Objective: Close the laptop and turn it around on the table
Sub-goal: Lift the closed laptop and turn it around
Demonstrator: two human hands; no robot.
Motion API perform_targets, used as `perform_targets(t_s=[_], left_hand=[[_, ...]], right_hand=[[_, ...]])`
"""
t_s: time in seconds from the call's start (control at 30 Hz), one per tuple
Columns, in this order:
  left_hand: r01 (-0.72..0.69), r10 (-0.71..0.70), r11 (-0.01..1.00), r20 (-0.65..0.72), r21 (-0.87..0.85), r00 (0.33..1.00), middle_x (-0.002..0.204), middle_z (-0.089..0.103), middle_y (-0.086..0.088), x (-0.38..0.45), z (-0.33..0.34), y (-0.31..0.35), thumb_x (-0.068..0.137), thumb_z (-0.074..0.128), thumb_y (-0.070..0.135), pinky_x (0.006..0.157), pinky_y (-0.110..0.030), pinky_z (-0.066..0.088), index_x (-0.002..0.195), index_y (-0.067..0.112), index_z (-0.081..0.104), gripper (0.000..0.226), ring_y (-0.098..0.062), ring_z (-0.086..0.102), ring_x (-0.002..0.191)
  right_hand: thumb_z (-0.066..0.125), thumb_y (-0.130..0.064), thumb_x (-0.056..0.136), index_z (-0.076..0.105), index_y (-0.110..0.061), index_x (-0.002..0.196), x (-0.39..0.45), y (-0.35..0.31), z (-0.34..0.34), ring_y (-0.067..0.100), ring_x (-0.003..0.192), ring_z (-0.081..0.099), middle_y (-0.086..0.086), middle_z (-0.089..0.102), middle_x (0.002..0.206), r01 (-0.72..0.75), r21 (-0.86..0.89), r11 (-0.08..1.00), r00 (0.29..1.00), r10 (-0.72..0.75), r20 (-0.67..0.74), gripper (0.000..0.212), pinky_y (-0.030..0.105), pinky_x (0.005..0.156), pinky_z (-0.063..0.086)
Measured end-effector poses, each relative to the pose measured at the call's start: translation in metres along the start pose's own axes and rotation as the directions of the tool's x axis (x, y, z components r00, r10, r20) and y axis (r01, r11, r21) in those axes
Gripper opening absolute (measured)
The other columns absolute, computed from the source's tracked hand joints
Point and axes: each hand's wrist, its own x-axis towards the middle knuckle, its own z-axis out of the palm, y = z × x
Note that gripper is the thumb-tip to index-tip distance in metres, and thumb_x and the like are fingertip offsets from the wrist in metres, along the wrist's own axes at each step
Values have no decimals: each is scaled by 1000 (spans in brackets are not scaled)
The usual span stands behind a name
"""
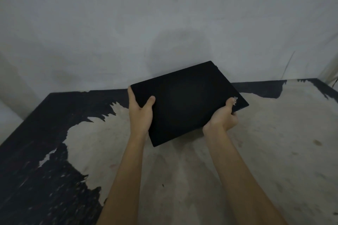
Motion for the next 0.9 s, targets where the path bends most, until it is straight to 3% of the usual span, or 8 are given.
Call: perform_targets(t_s=[0.17,0.33,0.43,0.5,0.57,0.7,0.83,0.9], left_hand=[[-5,5,998,11,-63,1000,165,41,4,-5,6,-3,101,66,25,117,-50,44,164,40,18,81,-20,48,143],[-28,25,992,-26,-125,999,151,52,12,2,-7,5,101,67,23,111,-38,51,163,40,24,77,-3,58,126],[-10,6,990,-31,-144,999,149,56,12,8,-20,9,100,68,23,107,-37,54,161,41,30,74,-11,61,128],[18,-23,988,-27,-154,999,146,60,11,9,-29,11,99,70,25,104,-37,56,160,42,33,74,-14,63,128],[41,-44,987,-21,-157,999,141,63,13,11,-38,12,96,73,27,98,-35,59,157,45,36,74,-16,65,125],[96,-96,987,8,-129,995,140,65,10,20,-59,14,91,78,33,97,-45,60,152,53,40,74,-20,70,118],[93,-91,994,47,-54,995,131,66,20,25,-76,11,90,78,37,83,-27,64,151,55,41,74,-8,73,109],[91,-89,996,84,-14,992,131,65,21,26,-84,10,90,78,39,87,-29,62,150,56,40,74,-8,70,112]], right_hand=[[67,-38,97,74,-11,112,3,-6,1,17,90,76,1,78,103,48,3,999,999,-49,16,32,38,80,65],[65,-28,100,70,-14,123,-1,-8,6,10,95,74,-3,77,109,126,-2,992,980,-124,155,27,23,79,61],[69,-20,95,71,-17,119,2,-10,5,6,91,75,-5,77,108,134,-16,991,959,-125,256,24,19,76,60],[72,-22,91,71,-17,119,6,-15,1,10,96,75,-3,77,109,100,-44,994,939,-80,336,29,24,75,62],[70,-30,91,72,-16,122,14,-22,-6,15,96,75,-2,78,110,76,-87,993,886,-27,464,33,30,68,62],[56,-38,99,83,-27,99,33,-38,-23,13,87,76,-4,81,99,88,-142,986,711,38,702,30,29,60,60],[54,-44,97,69,-13,132,47,-46,-33,29,111,72,9,75,124,83,-250,965,600,151,785,50,36,75,61],[52,-46,98,63,-20,139,50,-51,-35,35,117,69,15,72,130,155,-322,934,523,199,829,50,38,84,59]])
